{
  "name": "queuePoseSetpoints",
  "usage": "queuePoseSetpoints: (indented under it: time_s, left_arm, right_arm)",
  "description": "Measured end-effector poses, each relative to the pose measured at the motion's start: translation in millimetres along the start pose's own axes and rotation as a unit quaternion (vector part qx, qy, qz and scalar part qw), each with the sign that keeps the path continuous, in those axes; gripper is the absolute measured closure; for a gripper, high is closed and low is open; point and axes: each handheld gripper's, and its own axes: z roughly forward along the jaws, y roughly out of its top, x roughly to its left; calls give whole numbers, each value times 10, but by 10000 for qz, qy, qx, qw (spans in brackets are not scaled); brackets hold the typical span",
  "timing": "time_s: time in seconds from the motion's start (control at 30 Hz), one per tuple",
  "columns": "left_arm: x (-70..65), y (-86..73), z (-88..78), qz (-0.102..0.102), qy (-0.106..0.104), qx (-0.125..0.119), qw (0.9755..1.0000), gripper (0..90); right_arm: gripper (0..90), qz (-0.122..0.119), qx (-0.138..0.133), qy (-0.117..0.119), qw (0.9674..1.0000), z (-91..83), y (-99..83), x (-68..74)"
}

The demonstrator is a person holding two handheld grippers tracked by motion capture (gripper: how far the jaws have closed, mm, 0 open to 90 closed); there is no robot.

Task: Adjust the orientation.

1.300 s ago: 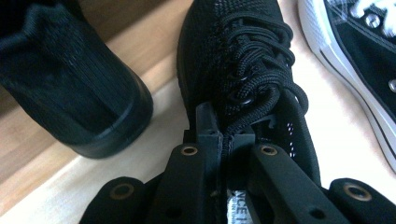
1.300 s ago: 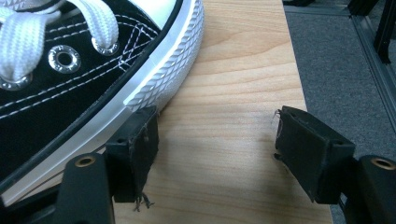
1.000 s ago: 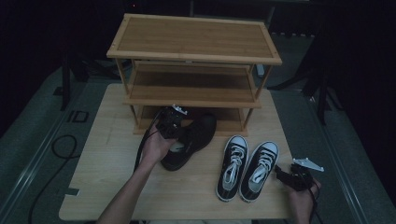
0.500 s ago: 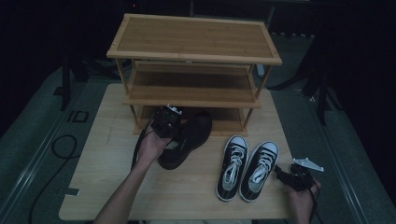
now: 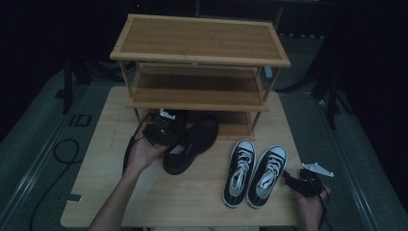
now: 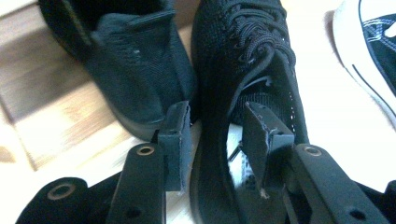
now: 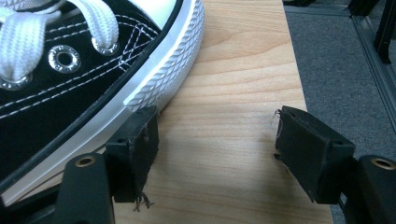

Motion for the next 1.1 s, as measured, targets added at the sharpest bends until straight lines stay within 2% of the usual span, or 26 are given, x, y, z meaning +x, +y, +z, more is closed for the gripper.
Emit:
queuePoseSetpoints:
  time_s: [0.03,0.13,0.17,0.23,0.43,0.5,0.7,0.83,0.9,0.97,1.0,1.1]
  left_arm:
    - [13,-25,-39,0,-42,-30,10000,633]
    - [60,-109,-143,-17,18,-100,9999,635]
    - [107,-180,-206,-28,33,-115,9999,635]
    - [120,-206,-218,-57,37,-130,9999,635]
    - [238,-434,-274,-304,3,-167,9994,636]
    - [246,-457,-274,-302,6,-151,9994,635]
    - [262,-596,-224,-268,-13,-40,9996,654]
    - [258,-751,-123,-178,-52,144,9997,728]
    - [245,-830,-67,-130,-25,233,9996,809]
    - [223,-901,-36,-95,-48,218,9997,842]
    - [207,-931,-18,-108,-26,219,9997,898]
    - [185,-1005,34,-162,18,292,9994,900]
  right_arm:
    - [296,3,-2,0,10000,0,0,1]
    - [296,1,0,1,10000,0,0,0]
    - [296,2,-3,0,10000,0,0,1]
    - [296,1,-4,0,10000,1,0,0]
    - [296,0,-4,0,10000,1,0,0]
    - [296,1,0,2,10000,0,0,0]
    - [296,1,-1,0,10000,0,0,0]
    - [296,3,-3,-1,10000,0,0,1]
    - [296,1,-2,2,10000,0,0,0]
    - [296,2,-3,0,10000,0,0,1]
    - [296,4,-2,1,10000,0,0,1]
    - [296,3,-3,2,10000,1,0,1]
